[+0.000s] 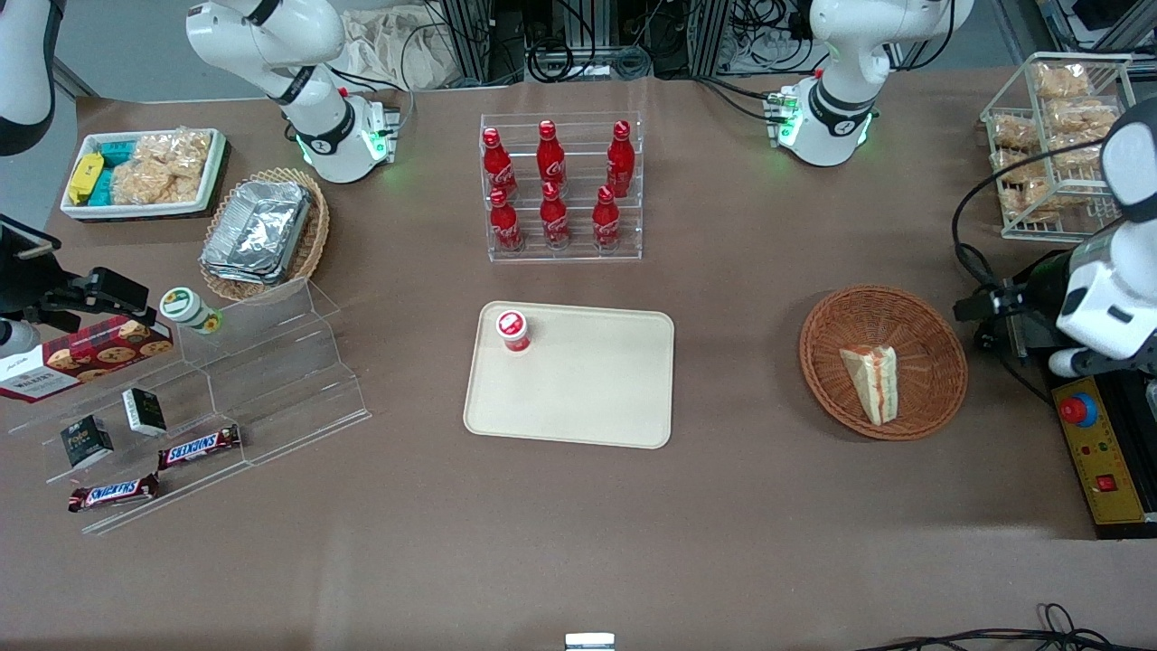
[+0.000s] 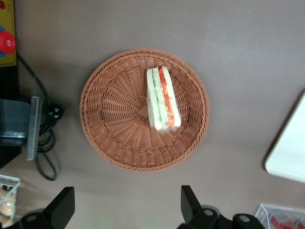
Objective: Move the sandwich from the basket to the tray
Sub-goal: 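Lower the open left gripper over the wrapped sandwich in the basket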
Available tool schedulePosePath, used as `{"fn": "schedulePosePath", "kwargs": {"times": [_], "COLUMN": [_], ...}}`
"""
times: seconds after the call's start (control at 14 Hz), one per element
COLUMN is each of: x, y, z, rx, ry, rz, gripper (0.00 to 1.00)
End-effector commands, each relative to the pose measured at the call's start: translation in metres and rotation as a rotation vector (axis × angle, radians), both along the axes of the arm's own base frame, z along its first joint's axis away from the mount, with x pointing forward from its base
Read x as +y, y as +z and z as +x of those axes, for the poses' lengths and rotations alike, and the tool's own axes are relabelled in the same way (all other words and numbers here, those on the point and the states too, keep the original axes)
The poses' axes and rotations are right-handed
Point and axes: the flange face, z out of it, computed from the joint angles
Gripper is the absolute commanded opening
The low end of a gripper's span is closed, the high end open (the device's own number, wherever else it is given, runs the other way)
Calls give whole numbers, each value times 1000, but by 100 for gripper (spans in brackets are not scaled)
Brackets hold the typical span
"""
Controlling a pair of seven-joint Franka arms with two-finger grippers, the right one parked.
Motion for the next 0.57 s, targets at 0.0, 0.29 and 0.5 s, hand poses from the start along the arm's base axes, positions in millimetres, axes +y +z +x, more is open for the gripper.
{"fn": "schedulePosePath", "kwargs": {"times": [0.0, 0.29, 0.5], "x": [-11, -39, -58], "y": [-30, -92, -142], "z": [17, 26, 25], "rx": [-2, -9, -8], "ry": [130, 182, 178], "rz": [7, 33, 50], "gripper": [100, 100, 100]}}
